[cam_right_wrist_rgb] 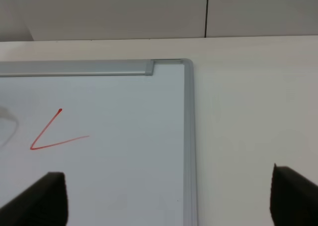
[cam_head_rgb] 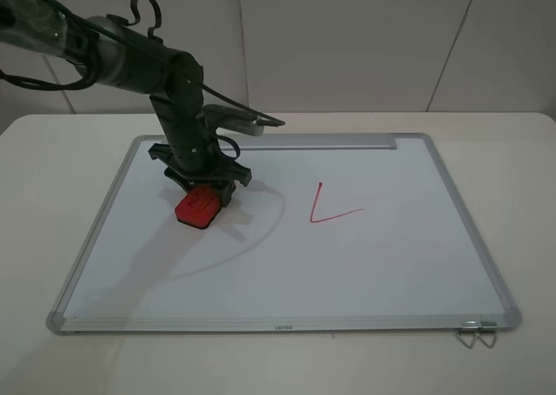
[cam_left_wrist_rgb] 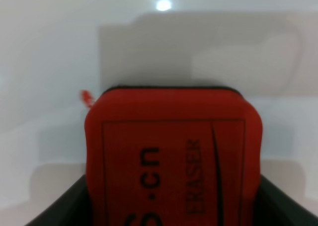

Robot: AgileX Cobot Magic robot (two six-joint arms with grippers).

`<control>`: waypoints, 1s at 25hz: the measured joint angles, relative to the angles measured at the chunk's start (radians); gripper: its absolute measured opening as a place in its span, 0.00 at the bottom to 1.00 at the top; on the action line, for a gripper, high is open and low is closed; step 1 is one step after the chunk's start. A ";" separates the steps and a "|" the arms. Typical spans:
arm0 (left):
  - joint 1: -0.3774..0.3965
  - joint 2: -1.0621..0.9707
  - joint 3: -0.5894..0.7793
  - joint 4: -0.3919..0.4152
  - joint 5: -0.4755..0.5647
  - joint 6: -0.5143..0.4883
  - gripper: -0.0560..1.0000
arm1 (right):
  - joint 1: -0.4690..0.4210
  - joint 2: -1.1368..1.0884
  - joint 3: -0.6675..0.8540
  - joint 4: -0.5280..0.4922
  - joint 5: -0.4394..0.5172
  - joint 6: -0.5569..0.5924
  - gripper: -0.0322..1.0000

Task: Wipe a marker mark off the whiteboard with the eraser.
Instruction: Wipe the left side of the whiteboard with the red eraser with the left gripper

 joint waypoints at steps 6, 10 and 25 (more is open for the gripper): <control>0.103 0.000 0.001 0.010 -0.061 0.000 0.59 | 0.000 0.000 0.000 0.000 0.000 0.000 0.73; 0.129 0.000 0.001 0.012 -0.071 -0.001 0.59 | 0.000 0.000 0.000 0.000 0.000 0.000 0.73; 0.092 0.051 -0.081 0.000 0.005 0.036 0.59 | 0.000 0.000 0.000 0.000 0.000 0.000 0.73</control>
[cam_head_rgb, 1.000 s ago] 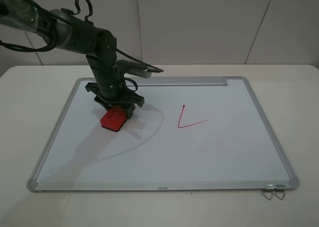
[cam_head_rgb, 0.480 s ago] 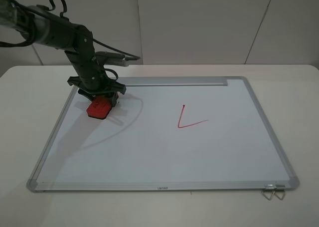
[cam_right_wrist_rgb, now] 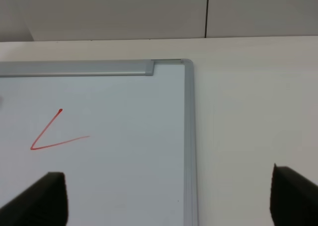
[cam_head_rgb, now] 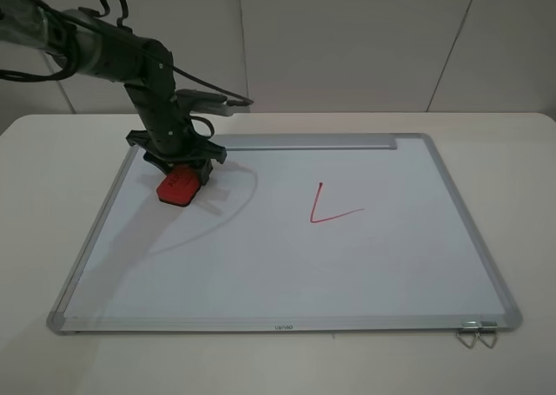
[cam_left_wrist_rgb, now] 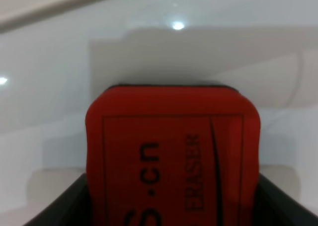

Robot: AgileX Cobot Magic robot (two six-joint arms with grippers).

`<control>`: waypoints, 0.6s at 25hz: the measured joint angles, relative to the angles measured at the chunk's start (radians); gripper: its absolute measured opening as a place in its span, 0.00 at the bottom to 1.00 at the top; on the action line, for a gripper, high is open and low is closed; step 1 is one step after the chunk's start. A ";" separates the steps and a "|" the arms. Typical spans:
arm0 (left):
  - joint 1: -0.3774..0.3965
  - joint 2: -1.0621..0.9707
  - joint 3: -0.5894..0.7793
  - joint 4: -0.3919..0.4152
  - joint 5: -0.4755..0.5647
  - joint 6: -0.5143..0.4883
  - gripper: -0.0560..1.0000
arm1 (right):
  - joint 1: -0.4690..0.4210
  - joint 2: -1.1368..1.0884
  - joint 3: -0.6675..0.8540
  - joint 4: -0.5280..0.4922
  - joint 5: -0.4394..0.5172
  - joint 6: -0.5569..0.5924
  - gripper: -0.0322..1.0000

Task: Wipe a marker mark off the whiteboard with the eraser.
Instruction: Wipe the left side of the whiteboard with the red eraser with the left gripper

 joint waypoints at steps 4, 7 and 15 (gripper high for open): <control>-0.049 0.004 -0.004 -0.007 -0.012 0.013 0.59 | 0.000 0.000 0.000 0.000 0.000 0.000 0.73; -0.096 0.004 -0.004 -0.011 -0.012 0.018 0.59 | 0.000 0.000 0.000 0.000 0.000 0.000 0.73; -0.170 -0.007 -0.005 -0.072 0.037 0.040 0.59 | 0.000 0.000 0.000 0.000 0.000 0.000 0.73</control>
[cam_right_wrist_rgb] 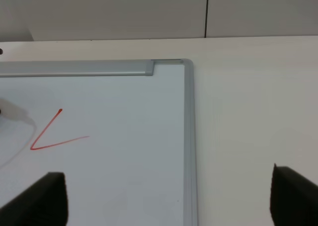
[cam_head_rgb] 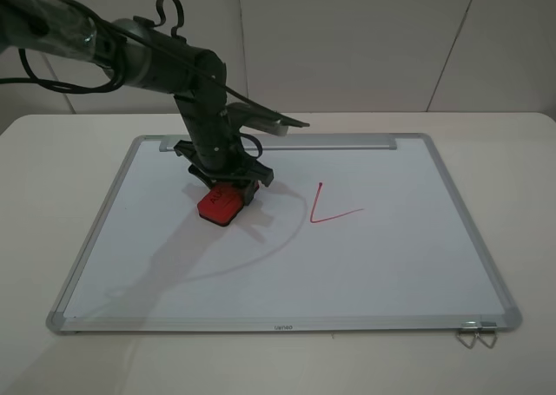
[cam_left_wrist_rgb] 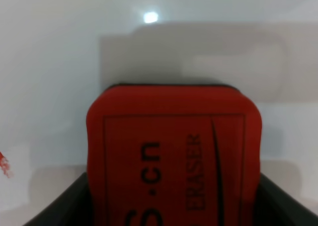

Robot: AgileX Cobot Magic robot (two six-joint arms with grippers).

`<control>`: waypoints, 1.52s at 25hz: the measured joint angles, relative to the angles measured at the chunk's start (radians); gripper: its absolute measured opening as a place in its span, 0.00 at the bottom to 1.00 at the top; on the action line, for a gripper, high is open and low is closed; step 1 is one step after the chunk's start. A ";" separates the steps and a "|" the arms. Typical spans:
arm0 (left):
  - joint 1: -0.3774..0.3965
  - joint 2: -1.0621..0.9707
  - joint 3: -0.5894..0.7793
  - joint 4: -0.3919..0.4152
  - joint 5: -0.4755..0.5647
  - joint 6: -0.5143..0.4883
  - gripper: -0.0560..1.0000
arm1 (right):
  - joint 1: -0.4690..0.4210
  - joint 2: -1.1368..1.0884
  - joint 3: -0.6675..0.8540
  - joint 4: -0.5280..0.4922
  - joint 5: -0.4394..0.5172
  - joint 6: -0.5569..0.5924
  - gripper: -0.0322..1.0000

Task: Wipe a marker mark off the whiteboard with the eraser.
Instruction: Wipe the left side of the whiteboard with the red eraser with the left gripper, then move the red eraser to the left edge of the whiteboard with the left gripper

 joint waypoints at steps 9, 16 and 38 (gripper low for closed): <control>0.010 -0.124 0.041 -0.005 0.123 -0.047 0.59 | 0.000 0.000 0.000 0.000 0.000 0.000 0.73; 0.040 -0.287 0.119 0.072 0.152 -0.179 0.59 | 0.000 0.000 0.000 0.000 0.000 0.000 0.73; 0.171 -0.557 0.839 0.107 -0.315 -0.378 0.59 | 0.000 0.000 0.000 0.000 0.000 0.000 0.73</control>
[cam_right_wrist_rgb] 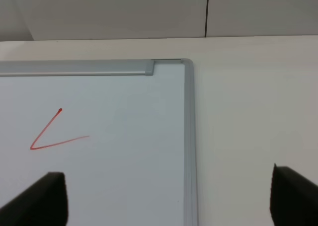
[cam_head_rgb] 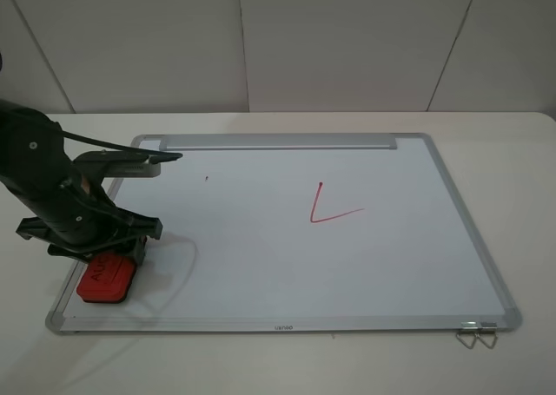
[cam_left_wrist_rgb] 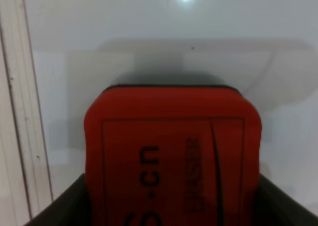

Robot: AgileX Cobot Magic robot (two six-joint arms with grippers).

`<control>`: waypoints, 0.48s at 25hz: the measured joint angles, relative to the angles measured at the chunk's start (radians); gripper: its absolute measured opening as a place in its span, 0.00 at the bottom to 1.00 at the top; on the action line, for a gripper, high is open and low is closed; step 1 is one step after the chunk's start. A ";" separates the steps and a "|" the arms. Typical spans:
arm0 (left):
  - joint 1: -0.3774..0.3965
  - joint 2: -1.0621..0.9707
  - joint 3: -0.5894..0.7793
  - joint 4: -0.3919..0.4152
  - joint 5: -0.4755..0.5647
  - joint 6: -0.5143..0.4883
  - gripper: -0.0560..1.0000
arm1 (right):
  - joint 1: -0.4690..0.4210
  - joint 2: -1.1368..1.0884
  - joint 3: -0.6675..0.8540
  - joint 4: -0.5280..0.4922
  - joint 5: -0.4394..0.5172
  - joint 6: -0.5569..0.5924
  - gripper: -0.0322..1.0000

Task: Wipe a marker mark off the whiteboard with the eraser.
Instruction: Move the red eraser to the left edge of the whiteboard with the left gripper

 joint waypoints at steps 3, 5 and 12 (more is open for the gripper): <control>0.020 0.000 0.003 0.000 -0.010 -0.001 0.59 | 0.000 0.000 0.000 0.000 0.000 0.000 0.73; 0.023 0.000 0.003 0.001 -0.024 -0.001 0.59 | 0.000 0.000 0.000 0.000 0.000 0.000 0.73; 0.026 0.000 0.003 0.001 -0.051 -0.001 0.76 | 0.000 0.000 0.000 0.000 0.000 0.000 0.73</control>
